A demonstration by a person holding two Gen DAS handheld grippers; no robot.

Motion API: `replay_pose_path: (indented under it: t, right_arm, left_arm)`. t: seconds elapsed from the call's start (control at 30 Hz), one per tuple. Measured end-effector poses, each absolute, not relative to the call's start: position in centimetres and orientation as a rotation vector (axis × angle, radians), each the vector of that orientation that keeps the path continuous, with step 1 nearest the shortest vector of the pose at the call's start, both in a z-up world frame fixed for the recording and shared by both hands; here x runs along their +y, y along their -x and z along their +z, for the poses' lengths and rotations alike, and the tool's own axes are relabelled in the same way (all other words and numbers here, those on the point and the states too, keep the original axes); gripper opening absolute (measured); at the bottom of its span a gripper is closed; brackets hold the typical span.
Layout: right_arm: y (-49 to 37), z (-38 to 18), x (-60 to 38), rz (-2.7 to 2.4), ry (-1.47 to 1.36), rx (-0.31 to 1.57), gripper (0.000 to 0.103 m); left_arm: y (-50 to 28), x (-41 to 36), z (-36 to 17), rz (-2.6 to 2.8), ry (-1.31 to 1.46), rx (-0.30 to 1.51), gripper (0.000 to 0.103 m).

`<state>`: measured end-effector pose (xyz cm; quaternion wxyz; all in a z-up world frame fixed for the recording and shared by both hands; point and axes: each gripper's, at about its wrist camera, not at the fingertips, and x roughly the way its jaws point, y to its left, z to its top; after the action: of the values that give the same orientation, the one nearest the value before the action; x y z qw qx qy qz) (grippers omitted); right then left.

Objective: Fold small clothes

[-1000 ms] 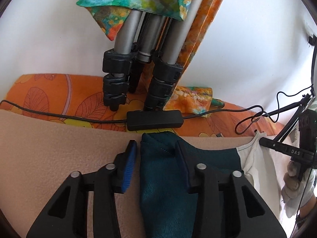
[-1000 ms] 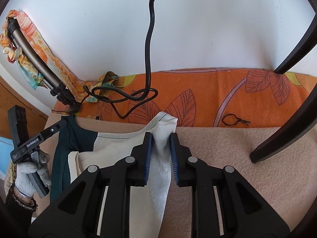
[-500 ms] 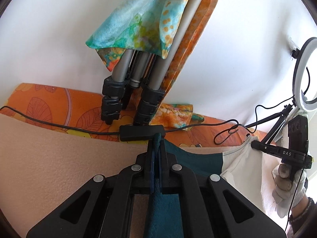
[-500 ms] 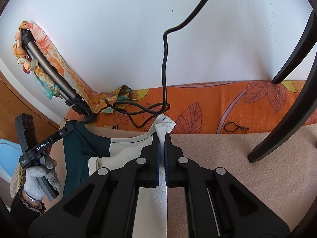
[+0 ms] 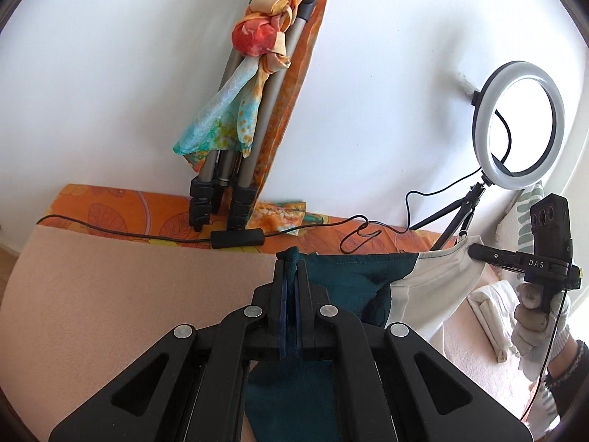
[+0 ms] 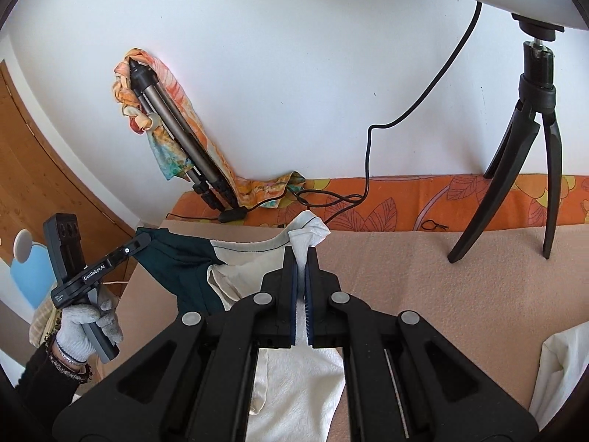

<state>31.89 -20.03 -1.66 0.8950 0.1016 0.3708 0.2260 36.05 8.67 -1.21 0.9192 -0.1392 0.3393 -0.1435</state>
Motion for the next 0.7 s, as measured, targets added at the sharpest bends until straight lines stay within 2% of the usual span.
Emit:
replay_pose_path:
  t: [0.4, 0.7]
  right_arm:
    - [-21.2, -0.4, -19.6, 0.506, -0.147, 0.753, 0.004]
    - [-12.0, -4.8, -19.1, 0.527, -0.094, 0.79, 0.004]
  left_arm:
    - [-25.7, 7.6, 0.4, -0.322, 0.247, 0.686, 0.002]
    - [-16.8, 7.2, -3.3, -0.348, 0.227, 0.762, 0.002]
